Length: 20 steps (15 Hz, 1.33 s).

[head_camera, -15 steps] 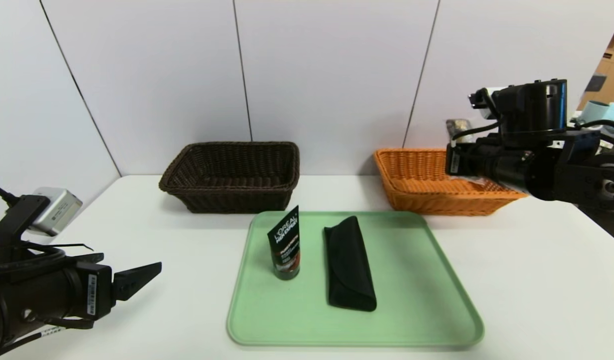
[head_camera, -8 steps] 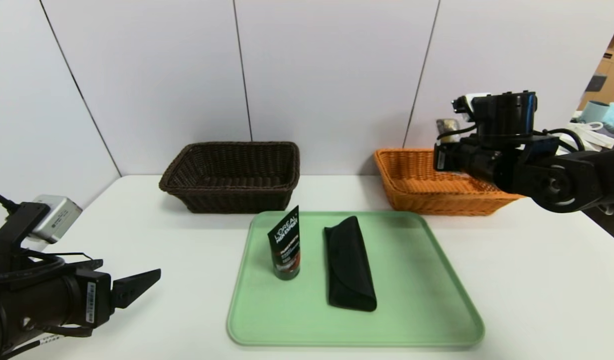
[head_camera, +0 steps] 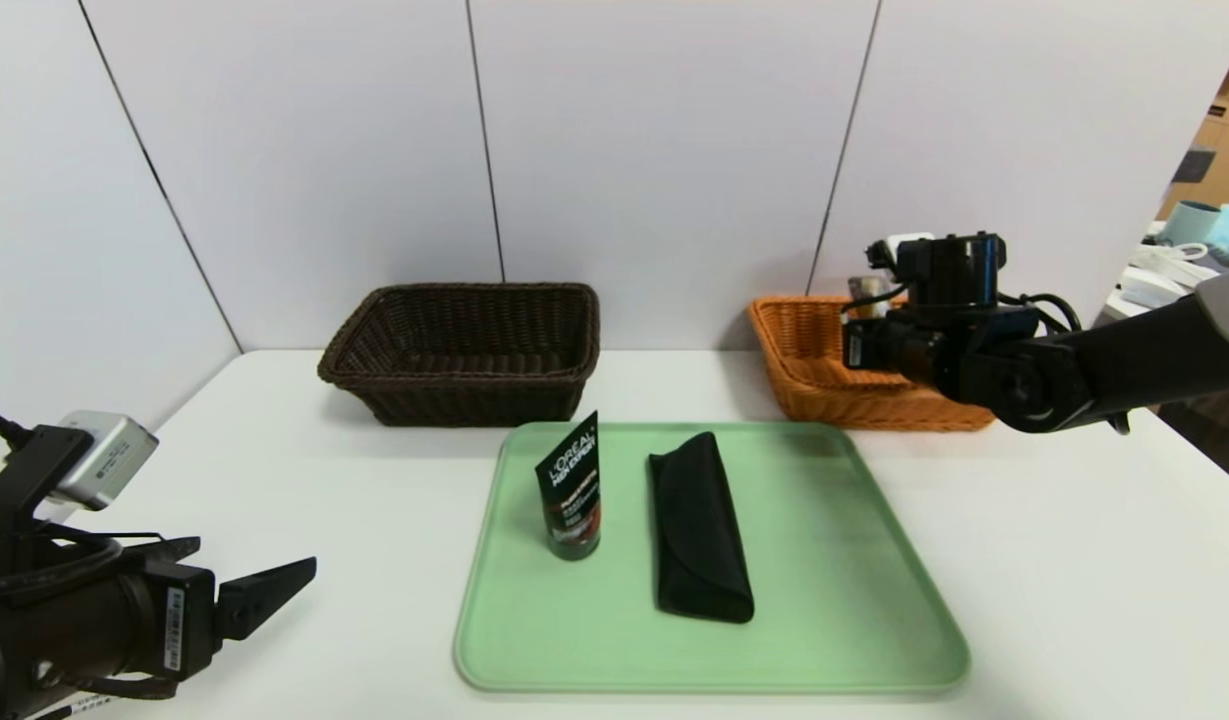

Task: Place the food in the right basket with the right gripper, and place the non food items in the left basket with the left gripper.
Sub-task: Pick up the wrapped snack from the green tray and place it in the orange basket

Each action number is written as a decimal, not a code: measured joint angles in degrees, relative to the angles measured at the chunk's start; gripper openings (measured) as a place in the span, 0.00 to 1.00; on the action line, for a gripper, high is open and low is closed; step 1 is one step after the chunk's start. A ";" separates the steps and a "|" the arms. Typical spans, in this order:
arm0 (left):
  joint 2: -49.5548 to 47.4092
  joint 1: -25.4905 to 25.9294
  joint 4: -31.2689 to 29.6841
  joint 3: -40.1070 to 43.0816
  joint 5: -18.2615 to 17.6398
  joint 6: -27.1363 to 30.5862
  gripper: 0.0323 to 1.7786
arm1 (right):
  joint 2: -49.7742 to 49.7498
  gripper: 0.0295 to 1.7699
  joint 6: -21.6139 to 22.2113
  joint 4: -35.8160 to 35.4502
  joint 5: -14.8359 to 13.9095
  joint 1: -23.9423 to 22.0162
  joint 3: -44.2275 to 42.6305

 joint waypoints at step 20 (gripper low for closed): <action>-0.55 0.00 0.00 0.24 0.02 0.33 0.95 | 0.33 0.09 -1.01 0.06 0.22 -0.65 0.61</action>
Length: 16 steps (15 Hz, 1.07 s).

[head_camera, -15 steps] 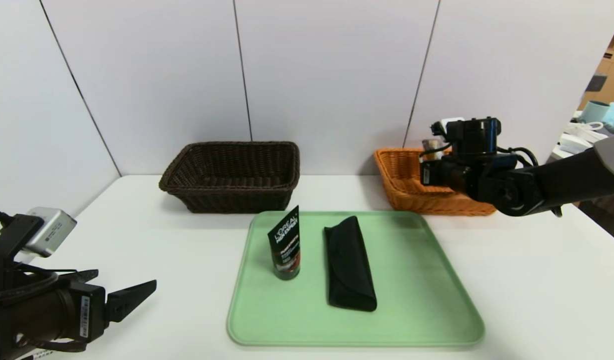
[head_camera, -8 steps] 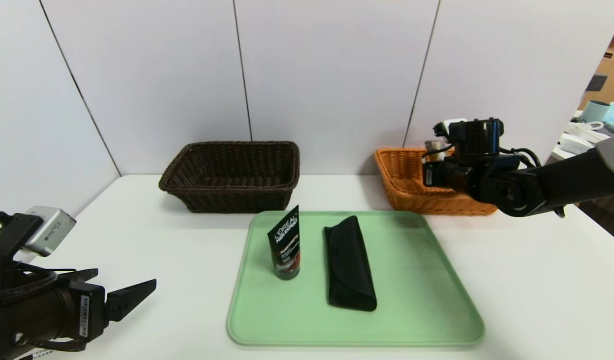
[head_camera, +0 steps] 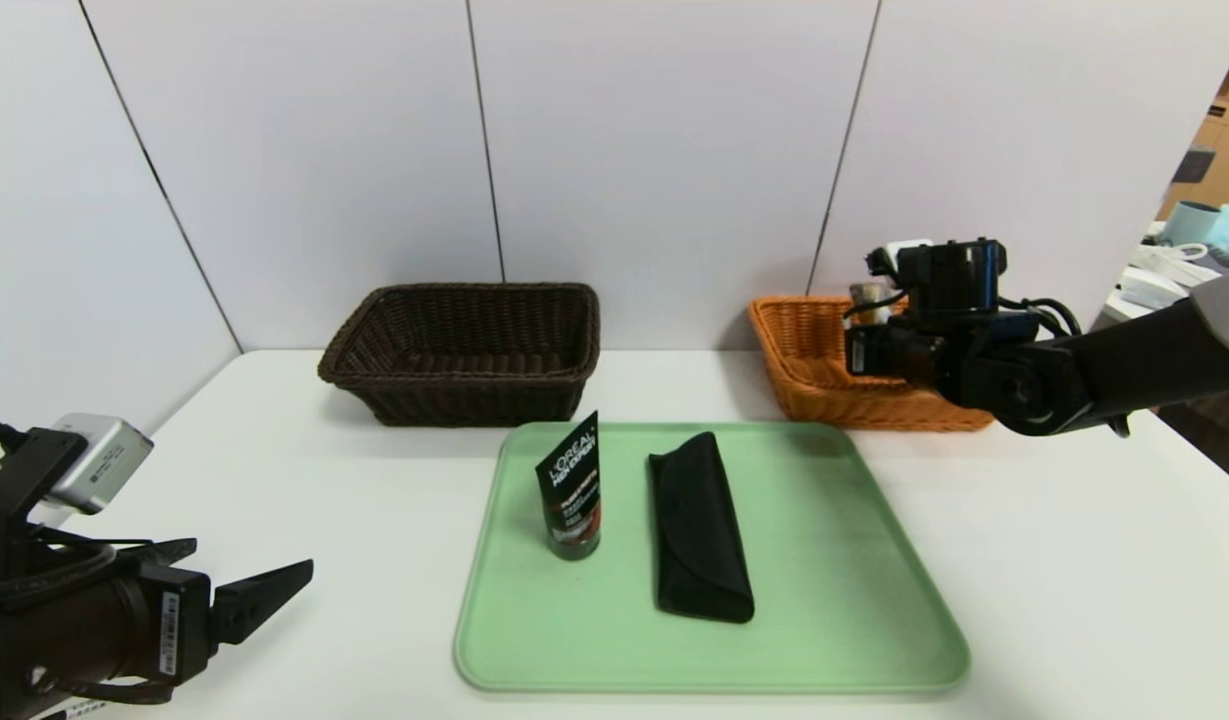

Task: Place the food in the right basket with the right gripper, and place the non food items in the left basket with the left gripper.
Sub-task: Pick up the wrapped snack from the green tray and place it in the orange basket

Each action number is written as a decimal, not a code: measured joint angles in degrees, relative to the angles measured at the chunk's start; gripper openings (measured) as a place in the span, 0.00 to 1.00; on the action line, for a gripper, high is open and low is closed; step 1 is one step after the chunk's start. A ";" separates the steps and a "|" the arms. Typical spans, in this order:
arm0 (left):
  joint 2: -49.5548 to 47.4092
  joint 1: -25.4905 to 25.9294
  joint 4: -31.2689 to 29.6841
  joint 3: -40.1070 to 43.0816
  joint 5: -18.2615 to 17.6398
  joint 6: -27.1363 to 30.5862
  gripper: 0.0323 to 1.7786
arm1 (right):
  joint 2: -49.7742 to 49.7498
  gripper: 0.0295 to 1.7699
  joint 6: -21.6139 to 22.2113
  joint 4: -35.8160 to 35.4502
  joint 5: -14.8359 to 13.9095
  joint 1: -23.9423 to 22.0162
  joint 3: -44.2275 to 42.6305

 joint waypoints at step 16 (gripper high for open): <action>0.91 0.00 0.00 0.04 -0.02 -0.21 0.95 | -0.17 0.74 -0.11 -0.02 0.04 0.15 -0.22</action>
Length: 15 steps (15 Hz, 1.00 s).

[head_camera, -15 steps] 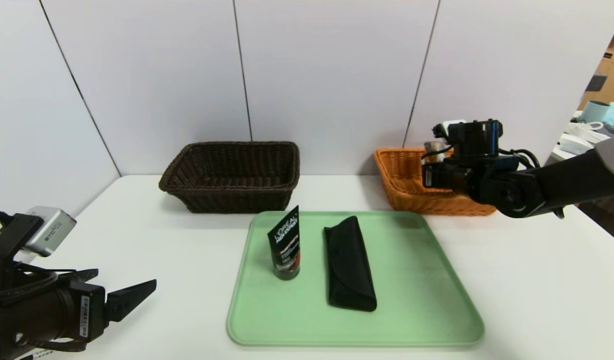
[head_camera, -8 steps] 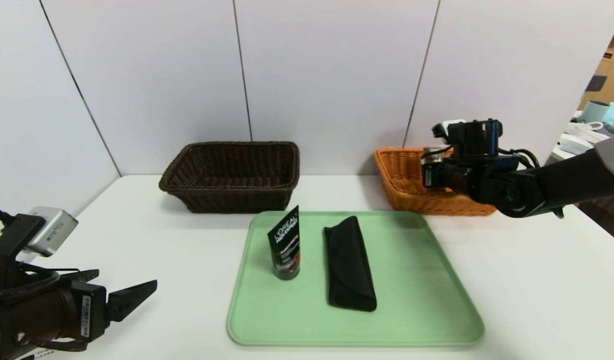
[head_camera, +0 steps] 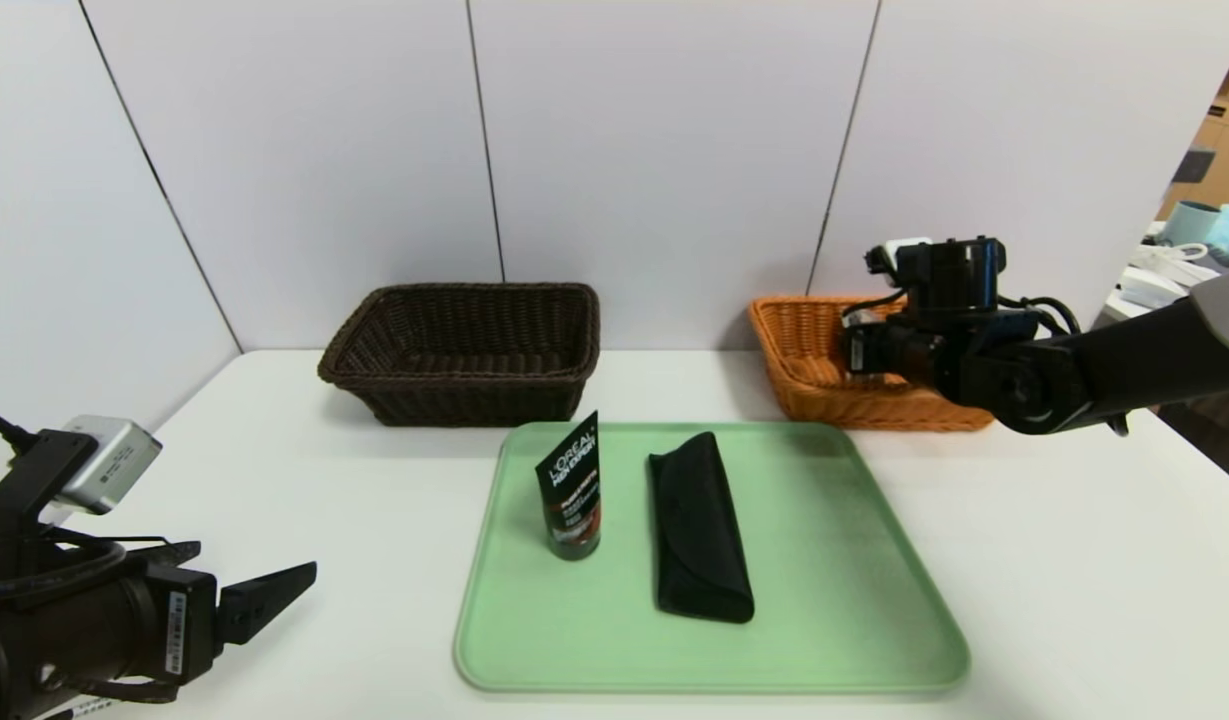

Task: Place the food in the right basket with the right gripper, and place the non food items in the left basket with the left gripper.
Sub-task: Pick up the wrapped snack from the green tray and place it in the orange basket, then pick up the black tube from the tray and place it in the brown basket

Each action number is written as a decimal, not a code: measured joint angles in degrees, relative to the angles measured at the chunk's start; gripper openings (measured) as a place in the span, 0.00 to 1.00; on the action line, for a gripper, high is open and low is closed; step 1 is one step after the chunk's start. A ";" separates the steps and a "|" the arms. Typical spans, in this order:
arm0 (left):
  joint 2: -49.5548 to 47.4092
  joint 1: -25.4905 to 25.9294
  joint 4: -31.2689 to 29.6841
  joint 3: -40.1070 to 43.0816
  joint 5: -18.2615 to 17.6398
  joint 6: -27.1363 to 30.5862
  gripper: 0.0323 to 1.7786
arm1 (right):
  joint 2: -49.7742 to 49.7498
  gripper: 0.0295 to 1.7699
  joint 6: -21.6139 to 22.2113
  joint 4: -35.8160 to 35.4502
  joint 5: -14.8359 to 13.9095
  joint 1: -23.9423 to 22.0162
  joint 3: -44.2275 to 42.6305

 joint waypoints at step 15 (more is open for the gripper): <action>0.51 0.00 -0.09 -0.20 -0.55 -0.04 0.95 | -28.16 0.93 0.82 10.83 2.56 2.23 15.10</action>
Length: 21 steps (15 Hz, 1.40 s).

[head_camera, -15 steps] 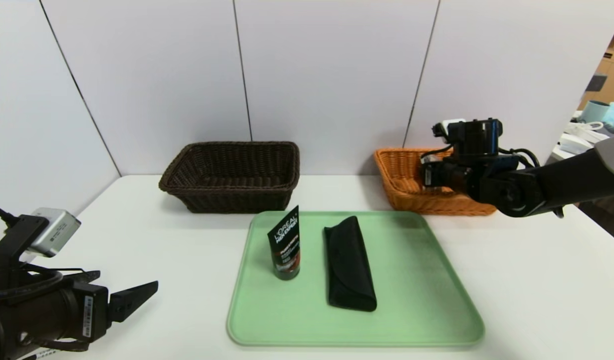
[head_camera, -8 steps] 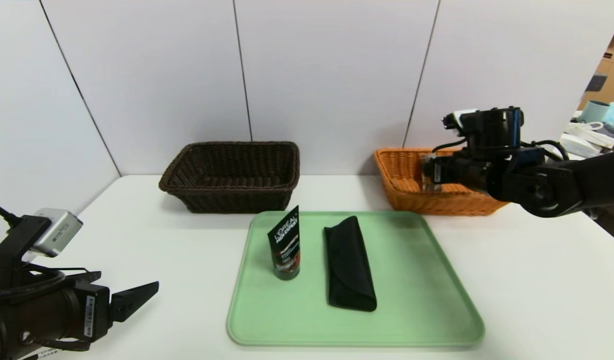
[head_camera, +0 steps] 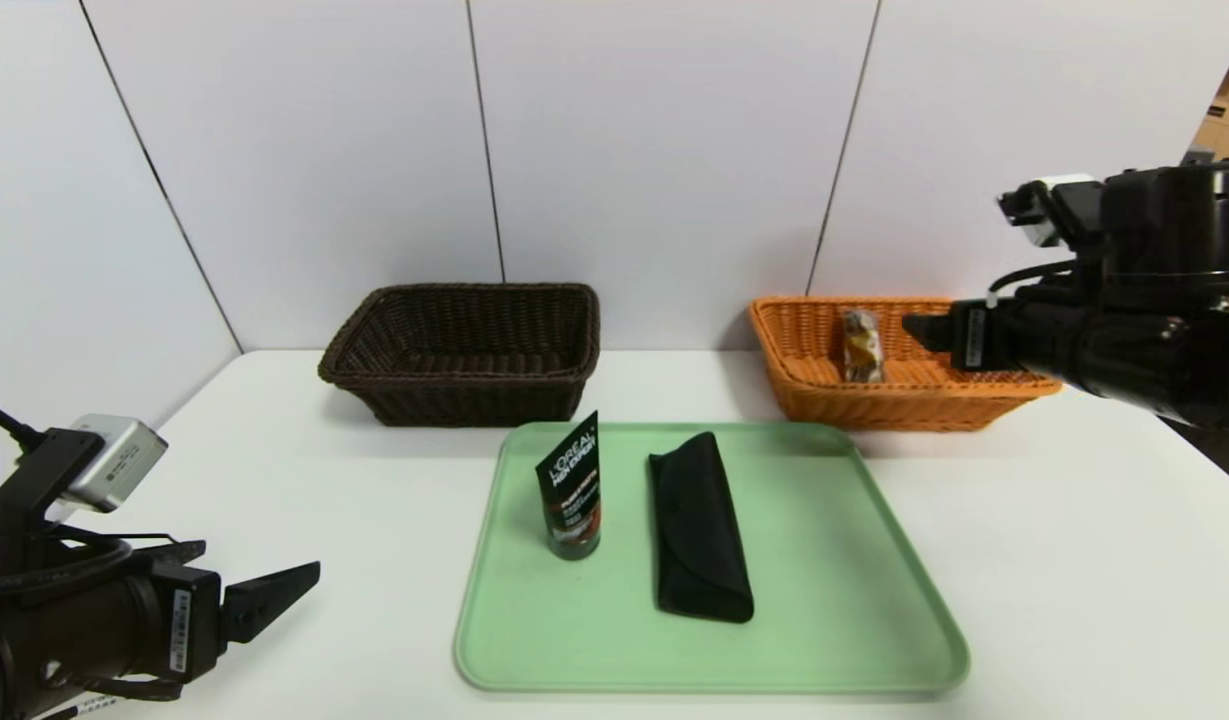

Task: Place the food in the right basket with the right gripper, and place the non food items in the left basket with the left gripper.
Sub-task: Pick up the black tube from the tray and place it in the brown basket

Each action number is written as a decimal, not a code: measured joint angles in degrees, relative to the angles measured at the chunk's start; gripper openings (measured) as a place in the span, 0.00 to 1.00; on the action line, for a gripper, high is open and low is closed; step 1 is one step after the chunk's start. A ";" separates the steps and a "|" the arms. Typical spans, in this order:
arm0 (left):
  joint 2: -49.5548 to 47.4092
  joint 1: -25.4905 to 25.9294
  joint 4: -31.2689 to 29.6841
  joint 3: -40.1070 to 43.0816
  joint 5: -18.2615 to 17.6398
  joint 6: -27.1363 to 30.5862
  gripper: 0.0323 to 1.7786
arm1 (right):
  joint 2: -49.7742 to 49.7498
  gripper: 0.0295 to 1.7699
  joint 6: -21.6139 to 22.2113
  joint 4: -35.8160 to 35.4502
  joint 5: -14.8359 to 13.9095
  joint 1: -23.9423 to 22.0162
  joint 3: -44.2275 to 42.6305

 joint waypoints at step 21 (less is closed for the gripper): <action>-0.07 -2.56 -0.33 0.18 -1.52 -0.35 0.95 | -29.53 0.96 1.57 -0.79 -0.28 8.72 27.95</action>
